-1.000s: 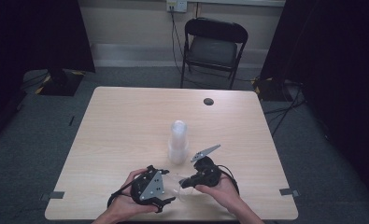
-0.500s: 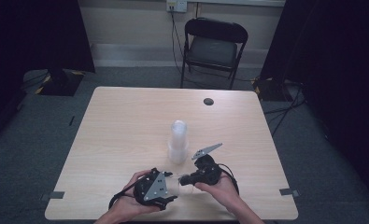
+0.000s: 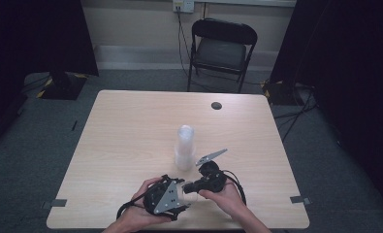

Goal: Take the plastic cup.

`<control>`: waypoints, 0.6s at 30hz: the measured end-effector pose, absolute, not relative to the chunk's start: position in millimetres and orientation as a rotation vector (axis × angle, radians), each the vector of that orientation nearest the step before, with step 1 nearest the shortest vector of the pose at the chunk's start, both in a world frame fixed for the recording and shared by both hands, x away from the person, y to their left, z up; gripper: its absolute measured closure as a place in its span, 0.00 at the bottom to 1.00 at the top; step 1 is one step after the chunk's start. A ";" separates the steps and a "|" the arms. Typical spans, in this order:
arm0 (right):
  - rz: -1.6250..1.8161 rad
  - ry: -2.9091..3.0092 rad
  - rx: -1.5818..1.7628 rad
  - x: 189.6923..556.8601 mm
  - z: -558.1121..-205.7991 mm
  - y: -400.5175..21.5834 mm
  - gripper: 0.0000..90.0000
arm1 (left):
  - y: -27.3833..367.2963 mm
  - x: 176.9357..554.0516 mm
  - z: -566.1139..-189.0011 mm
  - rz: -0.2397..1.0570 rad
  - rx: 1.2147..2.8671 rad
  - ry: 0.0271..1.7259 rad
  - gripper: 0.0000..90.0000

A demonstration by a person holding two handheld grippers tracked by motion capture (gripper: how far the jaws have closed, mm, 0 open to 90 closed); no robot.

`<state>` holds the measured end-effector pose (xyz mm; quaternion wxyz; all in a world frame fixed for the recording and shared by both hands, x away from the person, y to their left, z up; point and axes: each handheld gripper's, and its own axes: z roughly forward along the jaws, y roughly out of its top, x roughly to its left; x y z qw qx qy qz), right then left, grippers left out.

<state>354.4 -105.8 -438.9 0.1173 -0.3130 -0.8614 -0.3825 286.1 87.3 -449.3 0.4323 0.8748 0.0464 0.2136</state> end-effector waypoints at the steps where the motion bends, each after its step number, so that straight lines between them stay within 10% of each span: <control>1: -1.108 -2.523 -0.924 354.0 -439.6 -103.7 1.00 | 86.8 286.5 -448.0 0.538 2.179 0.099 0.28; 18: -1.082 -2.533 -0.962 352.8 -442.4 -99.4 0.99 | 86.0 283.9 -450.7 0.541 2.174 0.105 0.33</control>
